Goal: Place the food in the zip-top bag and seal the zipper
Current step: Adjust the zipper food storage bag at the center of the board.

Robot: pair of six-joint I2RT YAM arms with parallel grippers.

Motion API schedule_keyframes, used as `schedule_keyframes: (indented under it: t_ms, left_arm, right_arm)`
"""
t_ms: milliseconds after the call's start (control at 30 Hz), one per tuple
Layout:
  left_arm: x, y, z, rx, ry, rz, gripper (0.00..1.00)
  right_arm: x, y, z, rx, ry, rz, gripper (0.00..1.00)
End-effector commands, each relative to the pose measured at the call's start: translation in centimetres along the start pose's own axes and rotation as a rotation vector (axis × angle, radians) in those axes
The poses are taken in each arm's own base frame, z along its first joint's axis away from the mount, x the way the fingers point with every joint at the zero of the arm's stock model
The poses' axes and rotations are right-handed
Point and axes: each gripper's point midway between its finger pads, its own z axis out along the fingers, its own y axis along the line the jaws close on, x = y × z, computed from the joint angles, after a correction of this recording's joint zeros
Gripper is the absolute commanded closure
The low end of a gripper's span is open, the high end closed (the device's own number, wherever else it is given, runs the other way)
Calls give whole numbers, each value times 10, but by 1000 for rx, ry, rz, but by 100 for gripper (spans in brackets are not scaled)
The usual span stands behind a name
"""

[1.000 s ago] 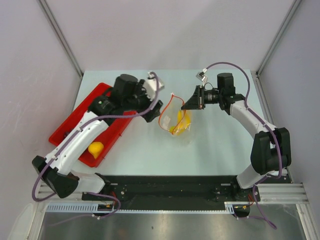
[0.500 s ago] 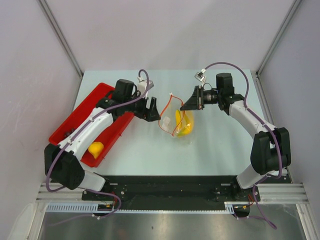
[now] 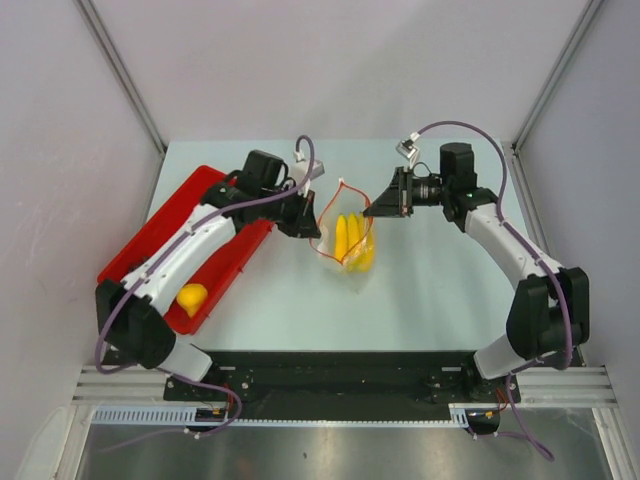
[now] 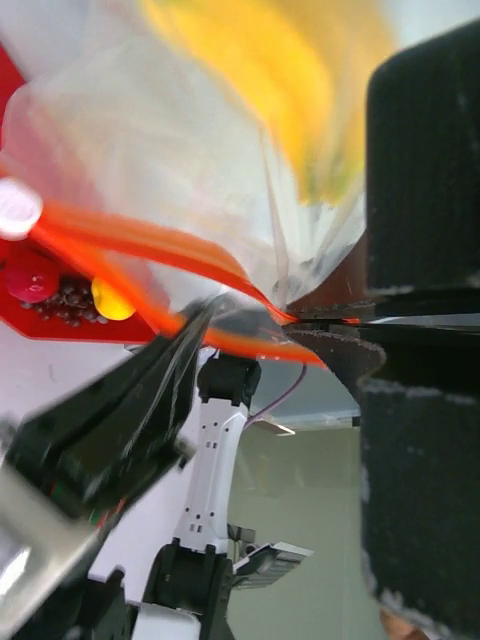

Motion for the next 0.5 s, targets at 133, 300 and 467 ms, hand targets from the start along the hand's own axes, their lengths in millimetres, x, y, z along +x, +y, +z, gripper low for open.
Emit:
schedule_keyframes:
  t_ms: [133, 300, 467]
  left_arm:
    - [10, -22, -44, -19, 36, 132, 100]
    - [-4, -3, -40, -74, 7, 126, 100]
    - [-5, 11, -54, -98, -10, 110, 74]
  right_arm:
    - [2, -5, -10, 241, -30, -88, 100]
    - [-10, -4, 3, 251, -33, -129, 100]
    - [-2, -17, 4, 310, 14, -176, 100]
